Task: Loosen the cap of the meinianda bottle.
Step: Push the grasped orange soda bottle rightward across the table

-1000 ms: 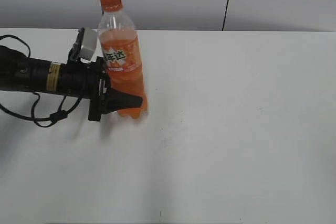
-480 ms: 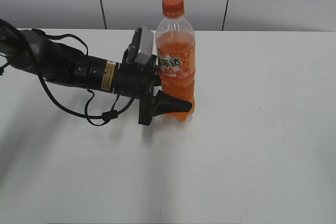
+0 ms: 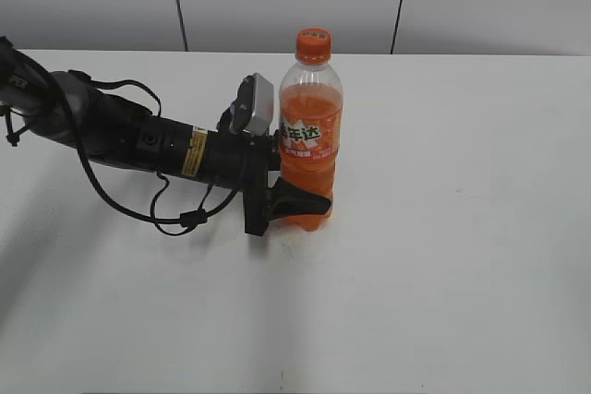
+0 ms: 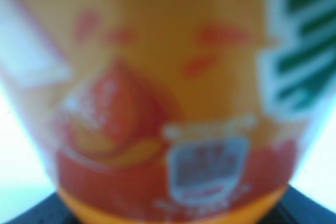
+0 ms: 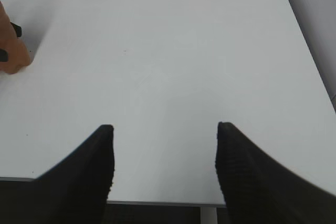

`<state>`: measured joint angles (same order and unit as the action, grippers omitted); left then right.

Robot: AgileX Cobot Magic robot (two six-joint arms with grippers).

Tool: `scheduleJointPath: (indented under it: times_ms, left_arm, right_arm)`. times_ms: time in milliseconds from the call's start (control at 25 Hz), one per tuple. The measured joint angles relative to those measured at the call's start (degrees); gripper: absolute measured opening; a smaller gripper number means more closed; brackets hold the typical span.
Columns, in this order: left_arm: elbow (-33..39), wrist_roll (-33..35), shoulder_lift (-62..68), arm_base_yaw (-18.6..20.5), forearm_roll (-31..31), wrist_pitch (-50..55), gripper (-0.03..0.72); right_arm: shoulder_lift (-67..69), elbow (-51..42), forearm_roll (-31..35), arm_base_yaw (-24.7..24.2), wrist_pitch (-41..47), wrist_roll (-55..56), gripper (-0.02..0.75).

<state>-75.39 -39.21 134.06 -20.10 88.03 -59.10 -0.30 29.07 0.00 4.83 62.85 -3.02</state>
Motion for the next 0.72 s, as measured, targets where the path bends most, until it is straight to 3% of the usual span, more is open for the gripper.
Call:
scheduleJointPath:
  times_ms: [720]
  left_arm:
    - [-0.2, 0.0, 0.0, 0.0, 0.1, 0.2, 0.410]
  right_arm:
    - [0.0, 0.0, 0.0, 0.0, 0.0, 0.0, 0.461]
